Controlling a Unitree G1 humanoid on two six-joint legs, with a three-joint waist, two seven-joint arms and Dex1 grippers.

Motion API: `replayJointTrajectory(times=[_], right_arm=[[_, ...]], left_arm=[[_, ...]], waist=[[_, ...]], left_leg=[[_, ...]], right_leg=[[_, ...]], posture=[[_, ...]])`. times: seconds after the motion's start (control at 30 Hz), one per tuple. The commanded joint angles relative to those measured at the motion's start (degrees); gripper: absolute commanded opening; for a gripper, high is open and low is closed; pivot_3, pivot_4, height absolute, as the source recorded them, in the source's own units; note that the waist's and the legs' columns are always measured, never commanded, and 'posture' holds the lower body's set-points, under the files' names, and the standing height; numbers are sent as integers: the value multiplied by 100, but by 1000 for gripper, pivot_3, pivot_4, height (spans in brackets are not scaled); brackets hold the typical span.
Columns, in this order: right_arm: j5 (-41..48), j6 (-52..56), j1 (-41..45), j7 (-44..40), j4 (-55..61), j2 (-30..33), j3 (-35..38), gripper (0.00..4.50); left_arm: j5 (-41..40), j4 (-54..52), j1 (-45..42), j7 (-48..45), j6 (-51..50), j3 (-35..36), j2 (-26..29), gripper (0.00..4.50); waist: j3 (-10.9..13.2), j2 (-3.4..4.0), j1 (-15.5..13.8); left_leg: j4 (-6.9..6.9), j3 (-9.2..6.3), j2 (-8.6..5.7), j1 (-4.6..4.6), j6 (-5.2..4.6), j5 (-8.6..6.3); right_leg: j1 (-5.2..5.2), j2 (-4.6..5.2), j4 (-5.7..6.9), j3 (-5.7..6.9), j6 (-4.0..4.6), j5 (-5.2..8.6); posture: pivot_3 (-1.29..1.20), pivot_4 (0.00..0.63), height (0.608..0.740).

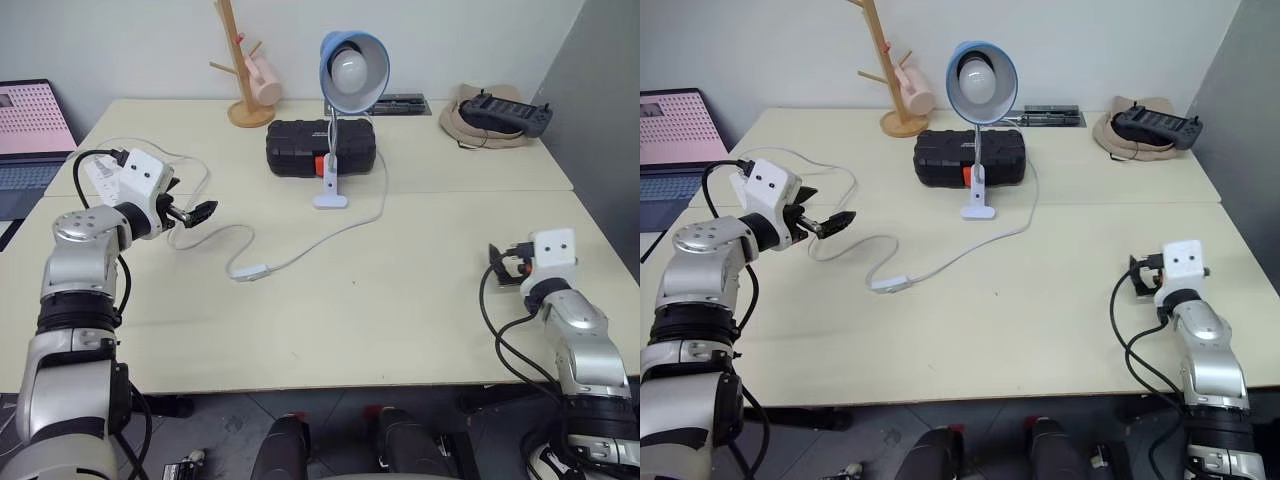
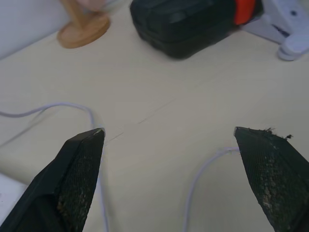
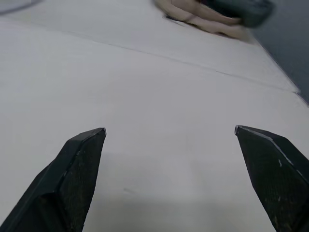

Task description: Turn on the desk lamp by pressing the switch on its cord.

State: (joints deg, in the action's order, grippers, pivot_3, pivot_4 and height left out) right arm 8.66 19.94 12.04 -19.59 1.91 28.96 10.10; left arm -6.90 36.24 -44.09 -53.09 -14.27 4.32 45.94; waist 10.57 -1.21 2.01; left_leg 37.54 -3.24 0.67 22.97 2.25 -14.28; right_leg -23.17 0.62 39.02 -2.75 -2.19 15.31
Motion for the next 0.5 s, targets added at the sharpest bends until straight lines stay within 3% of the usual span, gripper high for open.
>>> replayJointTrajectory(times=[0.03,0.23,0.37,0.5], right_arm=[[680,545,168,-999,1039,281,-302,4500],[1645,1584,241,-1903,2107,480,-793,4500],[2016,2020,302,-2182,2482,464,-1164,4500],[2202,2253,352,-2220,2633,420,-1339,4500]], left_arm=[[-203,-546,-150,-1287,-403,-283,461,4472],[-176,-1121,88,-2911,-617,-869,1112,4472],[-50,-1110,74,-3460,-539,-1169,1294,4472],[355,-810,70,-3676,248,-1502,1327,4472]], waist=[[1,0,8],[4,0,13],[5,0,7],[5,-1,-12]], left_leg=[[-5,0,0,-1,0,0],[-16,-6,6,0,0,0],[-20,-9,8,-2,0,0],[-20,-10,12,-2,0,0]], right_leg=[[-1,-1,-1,0,0,0],[-3,-5,-4,4,5,4],[-3,-8,-5,7,4,15],[-4,-12,-4,7,-8,28]], posture=[[0,150,740],[0,150,740],[0,150,740],[0,150,740]])
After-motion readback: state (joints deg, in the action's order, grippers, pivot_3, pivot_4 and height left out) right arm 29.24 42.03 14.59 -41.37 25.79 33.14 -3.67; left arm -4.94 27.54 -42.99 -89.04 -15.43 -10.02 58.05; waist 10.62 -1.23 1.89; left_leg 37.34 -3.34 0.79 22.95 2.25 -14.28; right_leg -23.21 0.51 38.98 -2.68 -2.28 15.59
